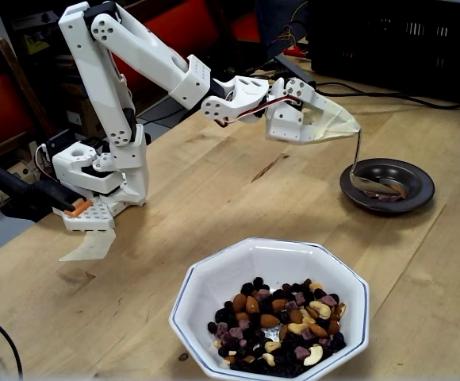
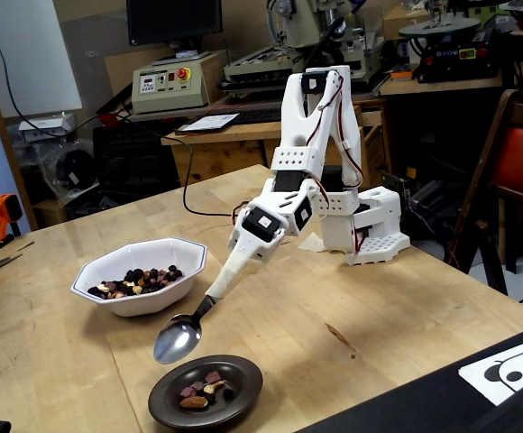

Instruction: Use spoon to transfer food from the white bowl to brown plate

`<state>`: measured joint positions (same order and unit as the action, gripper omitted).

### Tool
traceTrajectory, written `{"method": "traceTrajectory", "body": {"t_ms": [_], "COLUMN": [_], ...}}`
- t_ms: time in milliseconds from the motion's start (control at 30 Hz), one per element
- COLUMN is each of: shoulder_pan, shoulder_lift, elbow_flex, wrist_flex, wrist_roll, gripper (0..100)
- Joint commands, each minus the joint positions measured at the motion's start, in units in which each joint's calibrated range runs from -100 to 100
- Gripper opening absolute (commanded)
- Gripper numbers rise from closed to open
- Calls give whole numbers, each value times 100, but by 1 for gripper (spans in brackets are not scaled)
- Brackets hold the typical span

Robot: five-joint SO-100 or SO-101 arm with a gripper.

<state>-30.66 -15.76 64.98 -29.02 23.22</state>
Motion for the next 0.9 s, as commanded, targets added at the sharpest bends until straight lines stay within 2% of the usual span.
{"method": "traceTrajectory", "body": {"t_ms": [0, 400, 700, 867], "shoulder_pan": [-68, -53, -1, 14], "shoulder_lift": [-140, -149, -251, -1039], "elbow_flex": [-410, -428, -428, -374], "wrist_flex": [-22, -15, -22, -15], "wrist_roll": [107, 44, -1099, -1289], "gripper": [3, 3, 3, 3]}}
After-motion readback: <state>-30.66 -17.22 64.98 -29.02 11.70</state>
